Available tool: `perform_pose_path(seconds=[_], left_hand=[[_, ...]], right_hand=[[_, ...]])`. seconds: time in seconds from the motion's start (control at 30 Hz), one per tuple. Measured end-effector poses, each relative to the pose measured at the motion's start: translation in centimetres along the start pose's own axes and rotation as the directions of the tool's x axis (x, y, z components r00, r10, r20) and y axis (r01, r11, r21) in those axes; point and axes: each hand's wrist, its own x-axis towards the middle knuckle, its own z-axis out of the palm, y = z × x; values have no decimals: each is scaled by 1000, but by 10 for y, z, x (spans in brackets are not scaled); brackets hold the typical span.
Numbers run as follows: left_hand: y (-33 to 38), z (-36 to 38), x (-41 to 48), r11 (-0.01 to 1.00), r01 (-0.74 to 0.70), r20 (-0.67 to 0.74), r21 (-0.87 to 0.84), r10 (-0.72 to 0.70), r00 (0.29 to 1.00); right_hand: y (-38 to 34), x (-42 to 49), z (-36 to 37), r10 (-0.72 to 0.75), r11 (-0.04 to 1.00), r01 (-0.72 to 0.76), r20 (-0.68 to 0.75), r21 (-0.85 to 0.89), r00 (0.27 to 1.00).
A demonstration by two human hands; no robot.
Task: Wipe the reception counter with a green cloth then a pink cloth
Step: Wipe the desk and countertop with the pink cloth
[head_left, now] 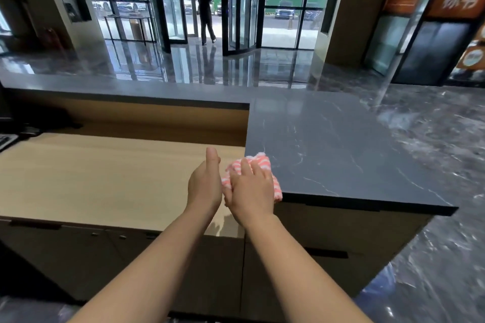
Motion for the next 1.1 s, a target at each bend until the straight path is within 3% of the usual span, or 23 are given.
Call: perform_pose_path(seconds=[0.13, 0.27, 0.4, 0.57, 0.97, 1.1], left_hand=[[-11, -6, 19, 998, 49, 226, 46, -58, 972], [-20, 7, 36, 973, 233, 423, 10, -215, 880], [-15, 8, 63, 896, 424, 552, -134, -288, 782], [-13, 21, 98, 876, 431, 593, -218, -231, 771], [-3, 60, 196, 887, 441, 635, -137, -263, 726], [-2, 72, 235, 907, 409, 570, -98, -285, 770]], right_hand=[[-5, 3, -4, 128, 984, -116, -82, 139, 988], [-14, 18, 0, 190, 980, -186, 62, -72, 980], [-18, 49, 10, 243, 958, -228, 70, -172, 968], [-15, 88, 14, 300, 946, -297, 7, -133, 954], [6, 186, 17, 338, 924, -321, 49, -206, 940], [16, 223, 25, 336, 921, -307, 91, -240, 937]])
